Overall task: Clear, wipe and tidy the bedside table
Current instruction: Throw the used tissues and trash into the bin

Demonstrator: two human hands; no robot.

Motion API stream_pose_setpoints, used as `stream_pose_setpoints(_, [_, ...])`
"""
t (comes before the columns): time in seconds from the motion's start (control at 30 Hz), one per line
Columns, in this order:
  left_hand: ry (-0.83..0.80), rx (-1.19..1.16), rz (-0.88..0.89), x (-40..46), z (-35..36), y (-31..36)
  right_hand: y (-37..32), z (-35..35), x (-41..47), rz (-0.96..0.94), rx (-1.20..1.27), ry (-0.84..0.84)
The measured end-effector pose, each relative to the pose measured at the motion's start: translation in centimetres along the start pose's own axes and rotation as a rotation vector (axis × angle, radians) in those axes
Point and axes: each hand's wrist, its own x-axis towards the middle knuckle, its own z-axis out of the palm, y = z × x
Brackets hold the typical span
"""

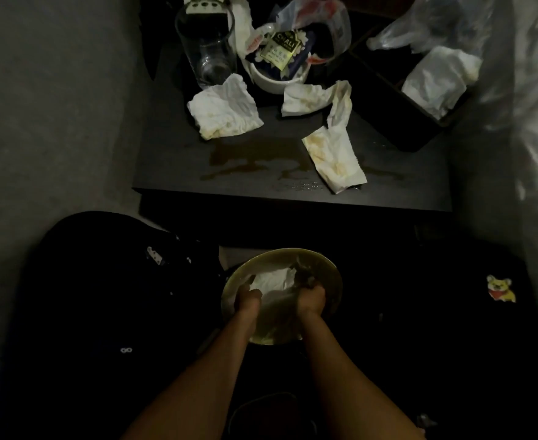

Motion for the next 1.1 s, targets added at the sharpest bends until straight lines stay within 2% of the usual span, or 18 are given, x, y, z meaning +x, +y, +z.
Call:
stream_pose_setpoints(0.07, [-0.068,0.016,0.057,-1.0,-0.1,0.6,-0.6,-0.2,-0.2,0.011,0.017,-0.04])
stream_pose_setpoints(0.1, [-0.051,0.009,0.098,-1.4,-0.2,0.9,-1.1,-0.3,-0.3,-0.008,0.013,-0.049])
stream_pose_setpoints(0.17, [-0.077,0.027,0.178,-3.2,0.2,2.3,-2.3,-0.4,-0.7,-0.108,-0.016,-0.085])
stream_pose_setpoints(0.3, [-0.136,0.212,0.483,-7.1,0.0,5.8,-6.5,-2.1,-2.7,-0.363,-0.127,-0.196])
stream_pose_setpoints(0.43, [-0.2,0.329,0.663,-10.9,-1.9,9.9,-11.7,-6.4,-5.7,-0.584,-0.298,-0.339])
stream_pose_setpoints(0.57, [-0.295,0.326,0.785,-14.6,-4.1,12.3,-15.3,-12.0,-9.1,-0.784,-0.359,-0.38])
stream_pose_setpoints(0.6, [-0.323,0.314,0.809,-15.3,-4.5,12.6,-15.9,-13.1,-9.7,-0.835,-0.326,-0.35])
stream_pose_setpoints(0.67, [-0.34,0.282,0.874,-16.5,-5.3,13.4,-17.0,-14.8,-10.5,-0.961,-0.275,-0.179])
stream_pose_setpoints(0.77, [-0.267,0.231,1.004,-17.1,-6.6,14.4,-18.4,-15.7,-10.0,-1.111,-0.414,0.092])
stream_pose_setpoints(0.93, [-0.006,0.176,1.152,-16.2,-8.8,16.9,-19.4,-14.4,-7.9,-1.227,-0.734,0.172])
stream_pose_setpoints(1.1, [0.213,0.128,1.209,-14.4,-10.7,20.1,-20.2,-13.5,-6.5,-1.284,-0.84,0.223])
